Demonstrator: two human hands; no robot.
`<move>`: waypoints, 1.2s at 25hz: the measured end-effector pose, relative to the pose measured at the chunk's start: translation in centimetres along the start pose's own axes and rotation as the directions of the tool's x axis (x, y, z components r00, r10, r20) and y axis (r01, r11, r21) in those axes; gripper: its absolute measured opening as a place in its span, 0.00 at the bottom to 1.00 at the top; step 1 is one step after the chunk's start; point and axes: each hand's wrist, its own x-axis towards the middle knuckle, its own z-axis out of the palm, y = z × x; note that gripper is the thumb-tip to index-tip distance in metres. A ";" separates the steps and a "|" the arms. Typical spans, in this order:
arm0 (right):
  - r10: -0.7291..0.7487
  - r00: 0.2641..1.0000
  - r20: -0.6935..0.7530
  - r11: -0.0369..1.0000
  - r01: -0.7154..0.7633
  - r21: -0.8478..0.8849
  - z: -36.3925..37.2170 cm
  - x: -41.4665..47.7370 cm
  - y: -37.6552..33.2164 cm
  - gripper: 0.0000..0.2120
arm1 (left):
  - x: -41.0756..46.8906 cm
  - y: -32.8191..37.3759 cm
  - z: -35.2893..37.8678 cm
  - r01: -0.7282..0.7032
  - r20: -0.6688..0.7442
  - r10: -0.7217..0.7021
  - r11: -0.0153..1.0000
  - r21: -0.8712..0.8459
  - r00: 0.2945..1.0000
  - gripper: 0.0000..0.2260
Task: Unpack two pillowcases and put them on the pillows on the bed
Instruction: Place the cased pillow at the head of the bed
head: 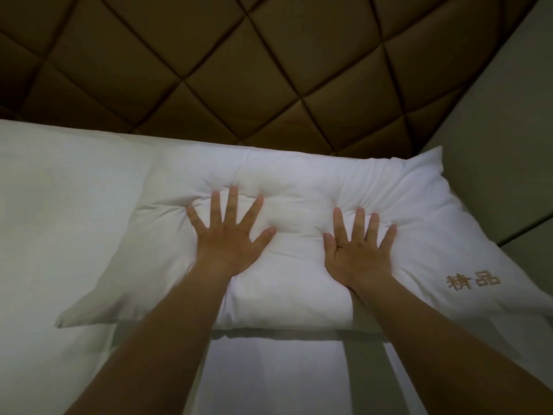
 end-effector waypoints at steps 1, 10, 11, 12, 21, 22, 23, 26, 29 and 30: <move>0.000 1.000 0.030 1.000 0.000 0.005 0.0 -0.3 0.2 0.31 | -0.4 0.1 -0.4 0.001 0.018 -0.001 1.000 0.007 1.000 0.35; -0.070 0.931 0.358 0.974 -0.013 0.225 -3.7 -8.6 3.2 0.36 | -7.4 1.3 -7.6 0.042 0.483 -0.054 0.998 0.035 0.874 0.37; -0.084 0.906 0.415 0.961 -0.037 0.276 -4.2 -10.0 3.3 0.39 | -8.7 1.2 -9.4 0.045 0.544 -0.051 0.999 0.023 0.838 0.37; -0.101 0.879 0.465 0.941 -0.067 0.330 -4.7 -12.1 3.4 0.42 | -10.6 1.3 -11.5 0.040 0.596 -0.037 0.999 0.009 0.802 0.37; -0.257 0.944 0.205 0.925 0.178 0.337 -17.5 -34.5 3.4 0.34 | -26.8 2.9 -29.0 -0.095 0.464 0.056 0.994 0.062 0.884 0.30; -0.260 0.952 0.162 0.923 0.196 0.331 -19.5 -37.3 4.1 0.34 | -28.7 3.5 -31.3 -0.093 0.432 0.068 0.995 0.037 0.899 0.28; -0.262 0.954 0.146 0.924 0.204 0.323 -21.4 -40.1 4.9 0.33 | -30.5 4.2 -33.6 -0.080 0.415 0.074 0.997 -0.003 0.907 0.26; -0.259 0.958 0.124 0.937 0.218 0.271 -27.0 -48.9 8.0 0.32 | -36.4 6.4 -41.6 -0.021 0.406 0.058 0.995 -0.095 0.912 0.22; -0.206 0.976 0.070 0.943 0.178 0.281 -32.7 -59.3 12.2 0.31 | -44.1 8.6 -51.6 -0.008 0.315 0.048 0.992 -0.125 0.948 0.21; -0.191 0.980 0.051 0.941 0.168 0.293 -34.1 -62.9 13.6 0.31 | -47.0 9.3 -54.7 -0.006 0.291 0.046 0.991 -0.136 0.956 0.21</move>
